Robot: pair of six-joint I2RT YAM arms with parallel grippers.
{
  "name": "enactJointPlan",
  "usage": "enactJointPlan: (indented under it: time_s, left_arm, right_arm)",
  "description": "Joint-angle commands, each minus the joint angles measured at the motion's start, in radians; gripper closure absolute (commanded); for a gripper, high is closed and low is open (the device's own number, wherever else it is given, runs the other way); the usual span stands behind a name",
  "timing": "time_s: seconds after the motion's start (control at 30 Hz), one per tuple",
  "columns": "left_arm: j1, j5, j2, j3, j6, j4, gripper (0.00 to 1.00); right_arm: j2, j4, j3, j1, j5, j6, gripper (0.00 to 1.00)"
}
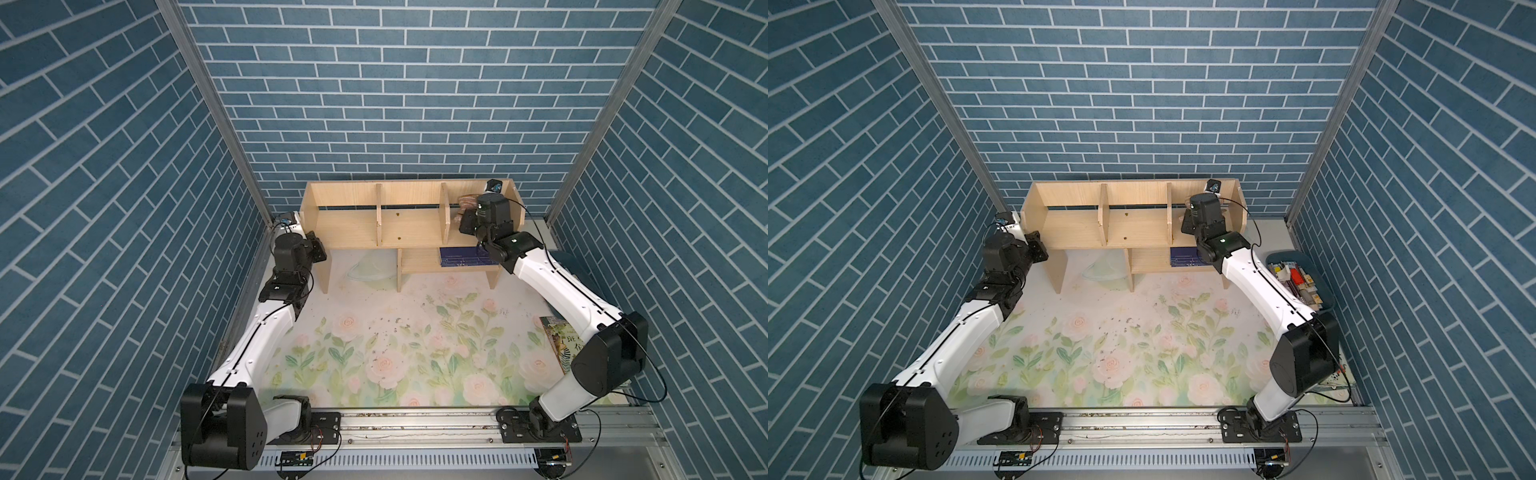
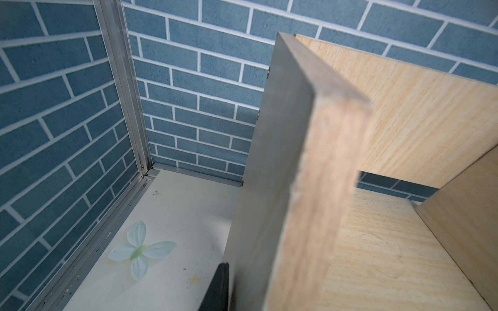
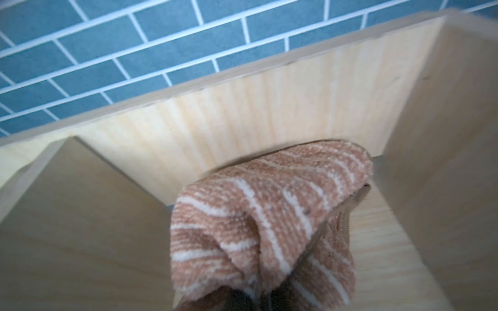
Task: Wipe the bookshelf clean with a cloth
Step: Hold the shelf at the center of the board.
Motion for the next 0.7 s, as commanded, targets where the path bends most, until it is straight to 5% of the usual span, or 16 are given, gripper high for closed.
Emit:
enactJointPlan:
  time_s: [0.0,0.27,0.47,0.67]
  left_arm:
    - [-0.020,0.046,0.009,0.005,-0.091,-0.006,1.00]
    - [-0.020,0.049,0.013,0.004,-0.095,-0.005,1.00]
    - [-0.020,0.045,0.009,0.002,-0.091,-0.005,1.00]
    - [-0.020,0.047,0.009,0.004,-0.090,-0.005,1.00]
  right_arm:
    - [-0.022,0.053,-0.041,0.039,-0.037,-0.033,1.00]
    - [-0.170,-0.114,-0.203,0.034,0.147,-0.031,1.00]
    - [-0.155,-0.193,-0.088,-0.039,0.218,-0.054,1.00]
    - [-0.031,-0.159,0.110,-0.035,0.113,-0.075,1.00]
